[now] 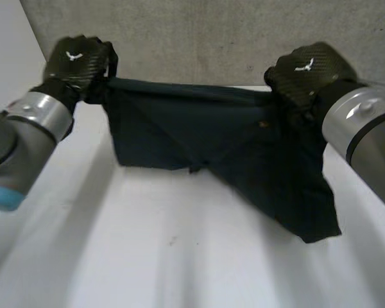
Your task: Fold the laundry.
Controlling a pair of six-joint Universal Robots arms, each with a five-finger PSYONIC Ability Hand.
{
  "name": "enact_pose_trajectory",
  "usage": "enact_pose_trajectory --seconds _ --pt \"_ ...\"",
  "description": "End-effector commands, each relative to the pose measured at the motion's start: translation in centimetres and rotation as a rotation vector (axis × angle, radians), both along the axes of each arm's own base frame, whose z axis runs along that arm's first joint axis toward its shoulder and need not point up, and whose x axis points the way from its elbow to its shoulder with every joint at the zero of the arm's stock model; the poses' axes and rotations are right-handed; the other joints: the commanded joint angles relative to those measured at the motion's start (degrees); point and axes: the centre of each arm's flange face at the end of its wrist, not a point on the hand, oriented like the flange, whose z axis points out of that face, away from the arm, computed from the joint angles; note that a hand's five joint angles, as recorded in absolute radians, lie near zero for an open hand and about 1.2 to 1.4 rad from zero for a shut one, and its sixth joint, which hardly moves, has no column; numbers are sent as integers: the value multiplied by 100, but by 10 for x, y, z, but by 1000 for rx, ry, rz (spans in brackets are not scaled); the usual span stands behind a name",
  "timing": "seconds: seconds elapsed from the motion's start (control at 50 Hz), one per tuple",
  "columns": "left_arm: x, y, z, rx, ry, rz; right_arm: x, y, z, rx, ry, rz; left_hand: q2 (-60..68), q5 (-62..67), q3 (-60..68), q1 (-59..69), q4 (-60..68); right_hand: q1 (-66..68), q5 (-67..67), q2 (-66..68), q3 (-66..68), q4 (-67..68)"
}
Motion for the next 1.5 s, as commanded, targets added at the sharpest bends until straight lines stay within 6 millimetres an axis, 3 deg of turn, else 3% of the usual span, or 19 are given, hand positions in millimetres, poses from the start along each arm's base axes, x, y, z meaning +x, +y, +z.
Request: enact_pose_trajectory --seconds 0.02,0.12,0.16,0.22,0.28,0.38,0.4,0.46,0.54,0.66,0.76,0.78,0.82,0.86,0.92,1.02,1.12,1.22,1.5 --pt "10 46 0 63 -27 -18 5 -15 -19 47 36 -11 1164 1469 1197 1289 1143 1696 1354 1264 1236 1137" --pt "8 40 -32 146 -64 -17 15 -33 -52 115 73 -11 1164 1469 1197 1289 1143 1696 1354 1264 1236 1137" --pt "3 23 -50 162 -83 -13 21 -42 -64 129 83 -15 1164 1469 1197 1289 1143 1696 1354 1264 1236 1137" --pt "-5 0 -51 103 -92 -3 30 -65 -72 91 68 -49 1164 1469 1197 1289 1143 1696 1354 1264 1236 1137" --pt "-24 -28 -31 -41 -99 5 38 -86 -64 -13 13 -87 1164 1469 1197 1289 1143 1696 1354 1264 1236 1137" --pt "-48 -55 40 -316 5 50 56 -121 6 -460 -204 -134 1164 1469 1197 1289 1143 1696 1354 1264 1236 1137" --pt "-48 -59 68 -415 64 73 59 -123 18 -543 -233 -128 1164 1469 1197 1289 1143 1696 1354 1264 1236 1137" --pt "-45 -59 108 -584 178 91 65 -119 58 -803 -326 -74 1164 1469 1197 1289 1143 1696 1354 1264 1236 1137" --pt "-45 -55 125 -685 263 79 74 -106 76 -931 -359 33 1164 1469 1197 1289 1143 1696 1354 1264 1236 1137" --pt "-43 -47 92 -553 208 75 75 -105 47 -824 -299 58 1164 1469 1197 1289 1143 1696 1354 1264 1236 1137" --pt "-39 -39 28 -334 109 71 68 -106 -26 -593 -175 73 1164 1469 1197 1289 1143 1696 1354 1264 1236 1137" --pt "-36 -34 2 -250 68 68 66 -106 -38 -557 -159 72 1164 1469 1197 1289 1143 1696 1354 1264 1236 1137" --pt "-34 -26 -26 -163 23 63 56 -107 -63 -477 -117 59 1164 1469 1197 1289 1143 1696 1354 1264 1236 1137" --pt "-29 -11 -63 -47 -35 54 39 -105 -101 -346 -58 39 1164 1469 1197 1289 1143 1696 1354 1264 1236 1137" --pt "-22 10 -100 77 -93 47 23 -91 -146 -178 15 41 1164 1469 1197 1289 1143 1696 1354 1264 1236 1137" --pt "-10 39 -132 197 -155 43 3 -59 -187 34 100 88 1164 1469 1197 1289 1143 1696 1354 1264 1236 1137" --pt "-5 56 -135 236 -182 35 -7 -38 -179 119 106 122 1164 1469 1197 1289 1143 1696 1354 1264 1236 1137" --pt "-5 63 -127 218 -175 27 -10 -30 -154 172 21 102 1164 1469 1197 1289 1143 -3155 -3497 -3587 -3615 -3713" --pt "-5 62 -121 202 -170 29 -25 -55 -73 396 -296 -49 1164 1469 1197 1289 1143 -3731 -4073 -4163 -4191 -4289"
